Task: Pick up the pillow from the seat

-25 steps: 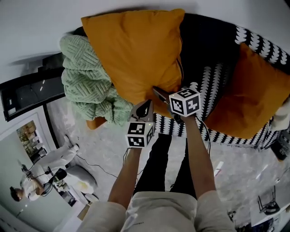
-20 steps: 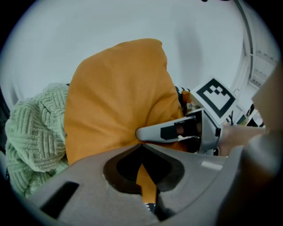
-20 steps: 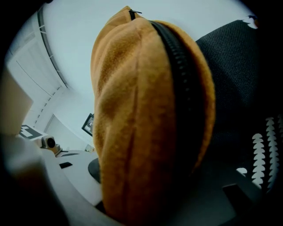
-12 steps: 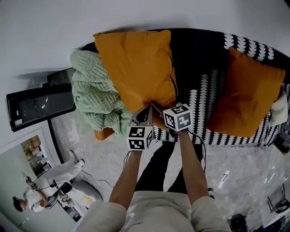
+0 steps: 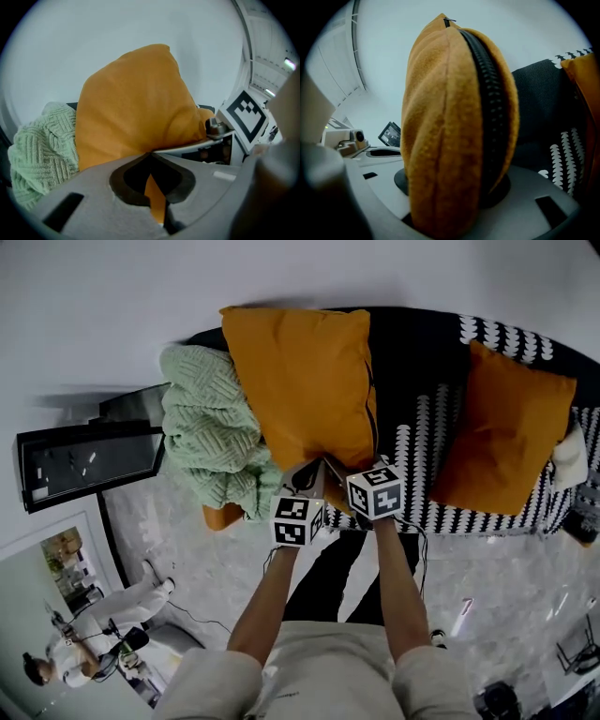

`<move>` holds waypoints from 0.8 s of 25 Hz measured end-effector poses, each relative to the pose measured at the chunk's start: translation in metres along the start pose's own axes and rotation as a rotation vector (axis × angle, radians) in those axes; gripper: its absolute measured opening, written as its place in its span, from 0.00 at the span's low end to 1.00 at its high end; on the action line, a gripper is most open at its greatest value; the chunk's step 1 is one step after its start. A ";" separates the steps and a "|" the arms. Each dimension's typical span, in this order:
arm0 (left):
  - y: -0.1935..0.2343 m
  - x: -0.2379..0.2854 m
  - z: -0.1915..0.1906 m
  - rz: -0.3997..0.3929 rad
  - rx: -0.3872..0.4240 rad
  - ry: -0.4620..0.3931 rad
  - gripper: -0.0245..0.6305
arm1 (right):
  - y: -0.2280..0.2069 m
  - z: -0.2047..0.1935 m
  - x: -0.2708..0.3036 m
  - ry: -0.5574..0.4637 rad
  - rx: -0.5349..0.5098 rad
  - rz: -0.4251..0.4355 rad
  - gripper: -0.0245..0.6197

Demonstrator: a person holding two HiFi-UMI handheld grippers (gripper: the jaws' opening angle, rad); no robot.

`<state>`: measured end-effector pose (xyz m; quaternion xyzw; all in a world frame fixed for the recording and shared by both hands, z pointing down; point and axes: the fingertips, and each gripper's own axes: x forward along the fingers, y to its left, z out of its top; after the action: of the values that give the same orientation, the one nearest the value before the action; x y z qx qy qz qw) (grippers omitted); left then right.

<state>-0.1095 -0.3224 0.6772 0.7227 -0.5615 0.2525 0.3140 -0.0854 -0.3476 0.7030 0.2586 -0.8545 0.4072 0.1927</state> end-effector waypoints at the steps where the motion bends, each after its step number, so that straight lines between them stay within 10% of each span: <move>1: -0.002 -0.003 0.001 -0.010 0.002 -0.003 0.05 | 0.002 0.000 -0.005 -0.004 -0.002 -0.014 0.39; 20: -0.095 -0.098 0.050 -0.178 -0.021 -0.063 0.05 | 0.055 0.028 -0.147 -0.036 -0.101 -0.311 0.38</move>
<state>-0.0405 -0.2783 0.5569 0.7741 -0.5070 0.1951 0.3250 -0.0055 -0.2987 0.5736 0.3851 -0.8267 0.3244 0.2510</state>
